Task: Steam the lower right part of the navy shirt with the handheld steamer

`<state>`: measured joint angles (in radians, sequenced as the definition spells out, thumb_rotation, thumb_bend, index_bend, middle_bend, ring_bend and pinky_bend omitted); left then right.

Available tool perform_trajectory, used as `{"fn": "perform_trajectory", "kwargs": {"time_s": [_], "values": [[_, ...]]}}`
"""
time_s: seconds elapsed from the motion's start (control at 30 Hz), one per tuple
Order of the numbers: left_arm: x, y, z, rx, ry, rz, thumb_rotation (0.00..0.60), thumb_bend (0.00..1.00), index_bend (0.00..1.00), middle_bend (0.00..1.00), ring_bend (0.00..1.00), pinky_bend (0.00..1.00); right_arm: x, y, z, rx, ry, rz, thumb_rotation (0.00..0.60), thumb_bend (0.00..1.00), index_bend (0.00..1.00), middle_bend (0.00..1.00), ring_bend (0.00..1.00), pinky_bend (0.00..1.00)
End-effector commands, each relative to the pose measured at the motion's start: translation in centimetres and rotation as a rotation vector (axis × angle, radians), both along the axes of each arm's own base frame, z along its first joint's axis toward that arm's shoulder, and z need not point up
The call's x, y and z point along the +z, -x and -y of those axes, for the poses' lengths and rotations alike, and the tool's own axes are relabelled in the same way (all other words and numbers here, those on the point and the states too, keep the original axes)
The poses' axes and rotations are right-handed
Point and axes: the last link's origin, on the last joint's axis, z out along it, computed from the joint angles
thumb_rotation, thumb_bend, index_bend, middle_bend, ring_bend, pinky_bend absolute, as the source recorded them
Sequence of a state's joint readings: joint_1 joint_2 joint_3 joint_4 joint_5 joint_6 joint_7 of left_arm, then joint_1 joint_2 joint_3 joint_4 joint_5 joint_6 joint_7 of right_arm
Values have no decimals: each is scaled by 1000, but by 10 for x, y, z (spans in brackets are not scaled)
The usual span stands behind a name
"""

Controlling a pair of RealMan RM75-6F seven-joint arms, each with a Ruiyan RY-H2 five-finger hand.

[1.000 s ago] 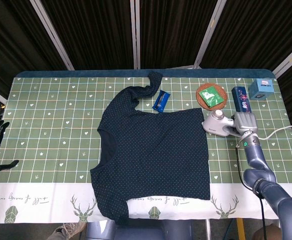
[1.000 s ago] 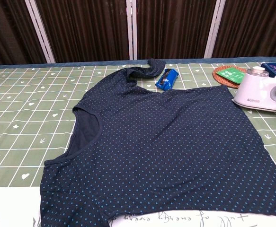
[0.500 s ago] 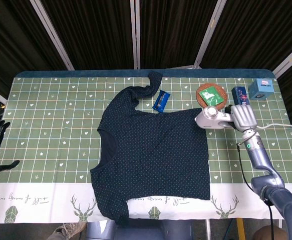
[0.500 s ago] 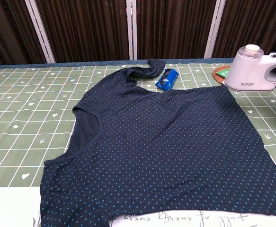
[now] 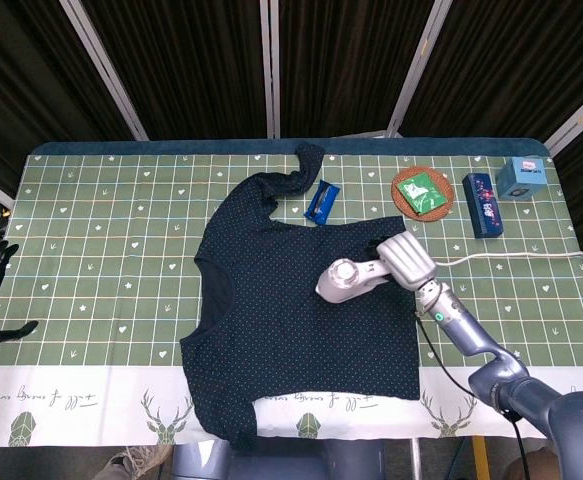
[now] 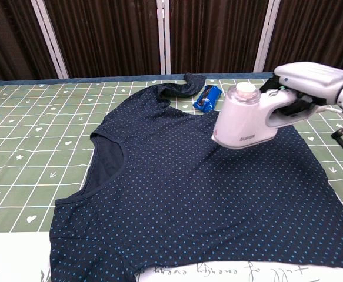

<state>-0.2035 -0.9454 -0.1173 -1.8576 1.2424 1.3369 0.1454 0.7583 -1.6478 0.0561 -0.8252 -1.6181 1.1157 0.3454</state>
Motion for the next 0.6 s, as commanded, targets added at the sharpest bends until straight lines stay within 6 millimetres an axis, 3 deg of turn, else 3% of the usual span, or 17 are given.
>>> {"fn": "perform_trajectory", "kwargs": {"time_s": [0.03, 0.3, 0.6], "values": [[1, 0, 0, 2, -1, 1, 600, 0, 0, 0, 0, 0, -21, -20, -9, 67, -55, -27, 600, 1000, 808, 640, 614, 900], [2, 2, 0, 5, -4, 3, 600, 0, 0, 0, 0, 0, -50, -32, -30, 137, -155, -47, 600, 1000, 808, 640, 614, 900], [1, 2, -1, 5, -1, 0, 600, 0, 0, 0, 0, 0, -60, -19, -38, 151, -188, -50, 600, 1000, 808, 639, 614, 900]]}}
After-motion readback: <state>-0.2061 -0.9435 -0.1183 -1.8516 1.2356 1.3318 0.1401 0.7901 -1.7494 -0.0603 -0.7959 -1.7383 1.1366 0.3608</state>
